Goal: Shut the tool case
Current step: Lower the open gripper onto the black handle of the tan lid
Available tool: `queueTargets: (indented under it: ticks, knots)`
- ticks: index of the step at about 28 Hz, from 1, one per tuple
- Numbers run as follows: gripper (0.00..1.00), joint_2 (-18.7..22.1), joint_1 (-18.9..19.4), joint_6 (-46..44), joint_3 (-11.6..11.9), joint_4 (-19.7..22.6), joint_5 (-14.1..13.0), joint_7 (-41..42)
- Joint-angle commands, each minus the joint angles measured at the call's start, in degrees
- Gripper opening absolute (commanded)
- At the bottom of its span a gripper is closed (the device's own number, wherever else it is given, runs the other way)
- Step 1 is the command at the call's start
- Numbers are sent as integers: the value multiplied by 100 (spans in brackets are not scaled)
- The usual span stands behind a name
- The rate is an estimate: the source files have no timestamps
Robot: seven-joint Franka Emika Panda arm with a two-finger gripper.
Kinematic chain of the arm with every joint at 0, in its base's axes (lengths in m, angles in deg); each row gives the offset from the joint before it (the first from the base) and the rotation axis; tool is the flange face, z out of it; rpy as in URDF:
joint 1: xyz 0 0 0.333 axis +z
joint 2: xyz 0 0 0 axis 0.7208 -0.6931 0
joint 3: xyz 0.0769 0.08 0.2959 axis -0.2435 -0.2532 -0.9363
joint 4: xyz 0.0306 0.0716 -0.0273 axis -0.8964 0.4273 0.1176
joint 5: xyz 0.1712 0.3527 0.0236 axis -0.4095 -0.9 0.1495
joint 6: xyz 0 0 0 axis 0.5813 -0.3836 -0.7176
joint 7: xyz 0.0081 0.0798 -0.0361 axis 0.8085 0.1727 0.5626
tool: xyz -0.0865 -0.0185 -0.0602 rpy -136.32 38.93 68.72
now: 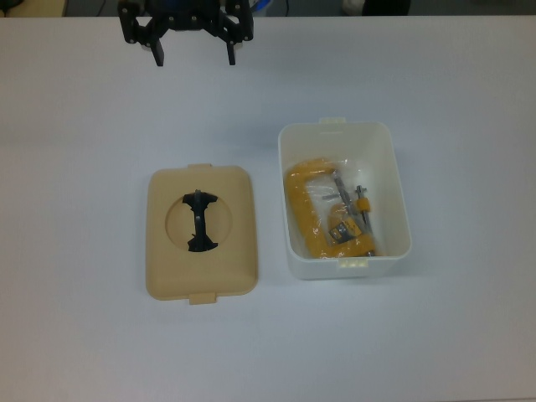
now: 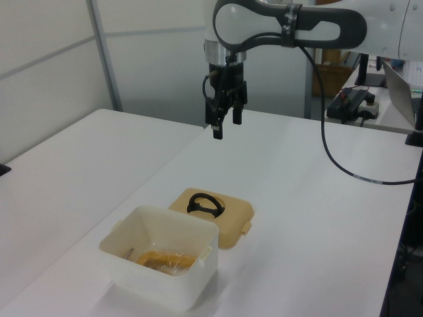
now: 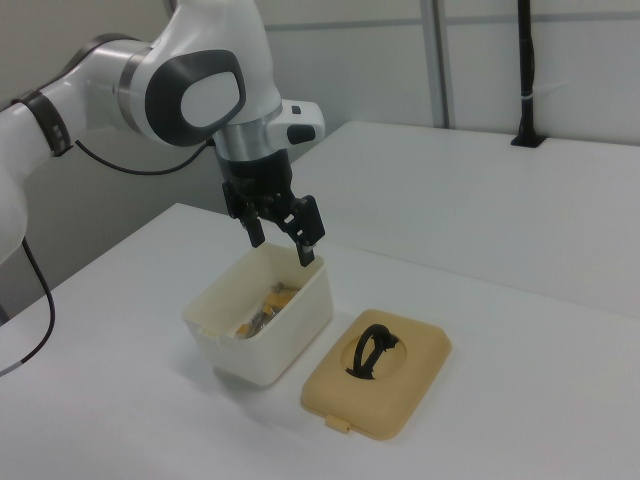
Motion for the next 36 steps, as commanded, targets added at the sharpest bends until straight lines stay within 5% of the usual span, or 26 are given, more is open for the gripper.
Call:
queueTargets:
  ticks: [1,36]
  knots:
    - [100,-62,58,510,68,112,-81,83]
    - [100,-1741,190,2236,77,262,385,-240]
